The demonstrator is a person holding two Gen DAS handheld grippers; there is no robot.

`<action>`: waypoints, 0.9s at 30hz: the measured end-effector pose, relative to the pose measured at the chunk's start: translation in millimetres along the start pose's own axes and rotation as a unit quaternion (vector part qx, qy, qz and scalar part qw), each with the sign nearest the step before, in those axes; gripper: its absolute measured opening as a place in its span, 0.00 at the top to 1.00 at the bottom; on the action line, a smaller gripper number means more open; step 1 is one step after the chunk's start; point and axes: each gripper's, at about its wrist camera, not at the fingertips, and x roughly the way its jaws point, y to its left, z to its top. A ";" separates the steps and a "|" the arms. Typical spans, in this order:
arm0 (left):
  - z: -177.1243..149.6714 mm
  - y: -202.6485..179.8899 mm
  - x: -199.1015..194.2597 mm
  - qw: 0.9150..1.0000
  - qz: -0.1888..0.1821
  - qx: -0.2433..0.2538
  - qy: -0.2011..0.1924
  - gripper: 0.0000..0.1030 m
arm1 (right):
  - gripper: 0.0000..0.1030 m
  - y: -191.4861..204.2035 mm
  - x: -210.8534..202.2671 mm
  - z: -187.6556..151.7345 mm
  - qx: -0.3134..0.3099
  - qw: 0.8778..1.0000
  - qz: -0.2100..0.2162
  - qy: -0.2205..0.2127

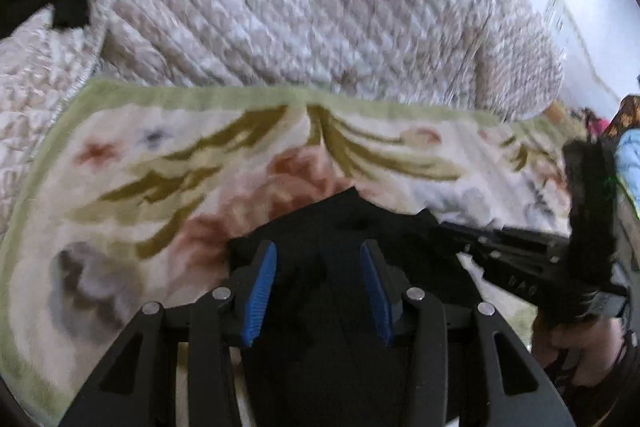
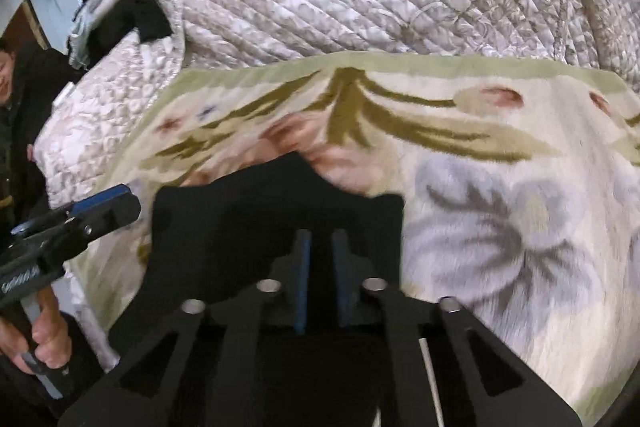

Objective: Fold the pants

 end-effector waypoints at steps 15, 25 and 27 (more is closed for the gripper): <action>-16.4 15.6 41.8 1.000 0.017 -0.008 0.013 0.52 | 0.94 -13.5 35.6 -1.4 0.000 0.998 -0.045 0.036; -43.3 4.5 -26.9 0.999 0.012 0.007 -0.033 0.54 | 0.94 -16.0 -20.8 -25.0 0.045 0.999 0.006 -0.007; -58.4 -0.2 -43.2 0.999 0.003 0.010 -0.040 0.54 | 0.94 -7.7 -32.5 -38.7 0.035 0.999 0.005 -0.009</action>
